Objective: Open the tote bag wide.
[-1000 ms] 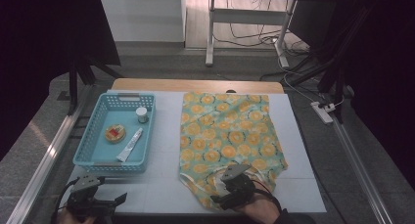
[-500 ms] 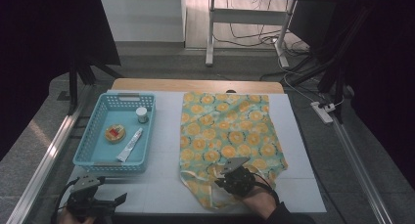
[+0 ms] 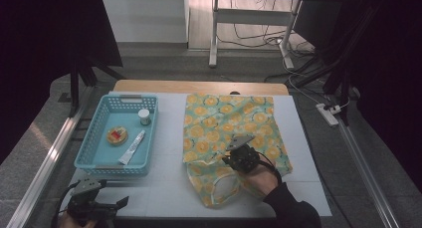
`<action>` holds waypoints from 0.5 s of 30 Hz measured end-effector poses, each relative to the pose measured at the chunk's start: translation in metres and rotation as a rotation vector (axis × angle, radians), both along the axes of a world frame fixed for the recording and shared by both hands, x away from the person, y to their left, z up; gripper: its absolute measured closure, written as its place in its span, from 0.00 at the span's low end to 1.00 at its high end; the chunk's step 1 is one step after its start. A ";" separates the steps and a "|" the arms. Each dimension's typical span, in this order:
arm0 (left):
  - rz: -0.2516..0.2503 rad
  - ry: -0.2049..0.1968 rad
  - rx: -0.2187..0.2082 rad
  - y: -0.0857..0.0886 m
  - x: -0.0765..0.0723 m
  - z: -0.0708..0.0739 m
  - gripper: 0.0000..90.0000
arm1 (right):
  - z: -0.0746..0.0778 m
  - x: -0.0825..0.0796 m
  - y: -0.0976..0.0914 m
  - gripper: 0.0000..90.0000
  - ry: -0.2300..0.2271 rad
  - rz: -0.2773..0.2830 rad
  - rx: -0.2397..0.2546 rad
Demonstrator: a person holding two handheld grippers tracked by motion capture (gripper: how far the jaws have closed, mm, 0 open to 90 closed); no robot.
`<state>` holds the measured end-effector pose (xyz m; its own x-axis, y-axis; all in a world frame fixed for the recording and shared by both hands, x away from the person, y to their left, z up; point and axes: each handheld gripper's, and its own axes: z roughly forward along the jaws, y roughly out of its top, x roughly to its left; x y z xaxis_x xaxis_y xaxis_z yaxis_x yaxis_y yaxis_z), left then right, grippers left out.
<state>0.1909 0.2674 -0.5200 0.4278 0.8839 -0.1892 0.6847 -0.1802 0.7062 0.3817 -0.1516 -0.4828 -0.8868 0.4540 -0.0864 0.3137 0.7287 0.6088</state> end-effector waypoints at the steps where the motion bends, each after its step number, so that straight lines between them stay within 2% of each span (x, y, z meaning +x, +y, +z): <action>1: 0.000 0.000 0.000 0.000 0.000 0.000 0.00 | 0.000 0.000 0.000 0.99 0.000 0.000 0.000; 3: -0.001 0.002 -0.001 0.000 0.000 0.000 0.00 | -0.008 0.010 0.000 0.99 0.013 -0.009 -0.006; 7: -0.002 0.004 -0.003 0.001 0.000 0.000 0.00 | -0.014 0.015 -0.002 0.95 0.025 -0.009 -0.010; 8: -0.002 0.004 -0.004 0.000 0.000 0.000 0.00 | -0.018 0.017 -0.003 0.86 0.036 -0.011 -0.007; 9: -0.001 0.004 -0.003 0.000 0.000 0.000 0.00 | -0.018 0.017 -0.003 0.86 0.036 -0.011 -0.007; 10: -0.002 0.004 -0.003 0.000 0.000 0.000 0.00 | -0.019 0.017 -0.004 0.81 0.037 -0.011 -0.013; 11: -0.001 0.004 -0.003 0.000 0.000 0.000 0.00 | -0.021 0.019 -0.004 0.70 0.045 -0.009 -0.013; 12: -0.001 0.004 -0.003 0.000 0.000 0.000 0.00 | -0.023 0.019 -0.004 0.65 0.047 -0.011 -0.015; 13: -0.002 0.004 -0.003 0.001 0.000 0.000 0.00 | -0.023 0.019 -0.004 0.65 0.047 -0.011 -0.015; 14: -0.001 0.004 -0.004 0.001 0.000 0.000 0.00 | -0.024 0.020 -0.004 0.60 0.041 -0.013 -0.020; 15: -0.001 0.004 -0.005 0.001 0.000 0.000 0.00 | -0.028 0.021 -0.004 0.50 0.065 -0.011 -0.024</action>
